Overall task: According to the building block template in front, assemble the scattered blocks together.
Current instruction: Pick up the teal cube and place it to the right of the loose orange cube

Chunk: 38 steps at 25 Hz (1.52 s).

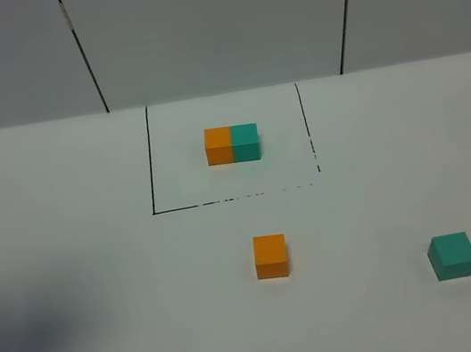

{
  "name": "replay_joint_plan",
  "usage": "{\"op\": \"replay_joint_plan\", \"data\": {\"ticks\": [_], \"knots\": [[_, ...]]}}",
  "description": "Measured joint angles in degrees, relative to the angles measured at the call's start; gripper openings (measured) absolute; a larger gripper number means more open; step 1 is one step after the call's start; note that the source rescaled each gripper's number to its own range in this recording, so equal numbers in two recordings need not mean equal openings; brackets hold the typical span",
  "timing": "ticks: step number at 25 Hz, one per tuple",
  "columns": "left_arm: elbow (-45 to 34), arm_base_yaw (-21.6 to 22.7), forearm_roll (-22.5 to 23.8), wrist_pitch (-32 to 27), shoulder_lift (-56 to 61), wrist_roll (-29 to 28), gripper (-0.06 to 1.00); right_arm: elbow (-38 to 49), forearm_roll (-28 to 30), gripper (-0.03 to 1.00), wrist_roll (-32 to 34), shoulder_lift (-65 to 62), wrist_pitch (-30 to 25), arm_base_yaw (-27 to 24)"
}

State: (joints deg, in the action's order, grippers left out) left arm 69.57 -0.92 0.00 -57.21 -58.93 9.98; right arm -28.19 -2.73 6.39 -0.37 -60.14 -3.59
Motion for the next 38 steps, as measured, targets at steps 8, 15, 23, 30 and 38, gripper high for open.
{"op": "replay_joint_plan", "data": {"ticks": [8,15,23,30,38], "knots": [[-13.8,-1.5,0.0,-0.5,21.0,-0.4,0.93,0.0,0.0,0.83,-0.1,0.0,0.0,0.0],[-27.0,-1.7,0.3,0.0,35.8,-2.7,0.92,0.0,0.0,0.83,-0.1,0.0,0.0,0.0],[-32.6,-1.8,1.5,-5.7,49.3,-9.3,0.91,0.0,0.0,0.83,-0.1,0.0,0.0,0.0],[-33.6,-1.8,2.8,-8.0,50.8,-10.7,0.91,0.0,0.0,0.82,-0.1,0.0,0.0,0.0],[-38.3,-1.8,2.8,-7.4,51.0,-12.9,0.88,0.0,0.0,0.82,-0.1,0.0,0.0,0.0]]}}
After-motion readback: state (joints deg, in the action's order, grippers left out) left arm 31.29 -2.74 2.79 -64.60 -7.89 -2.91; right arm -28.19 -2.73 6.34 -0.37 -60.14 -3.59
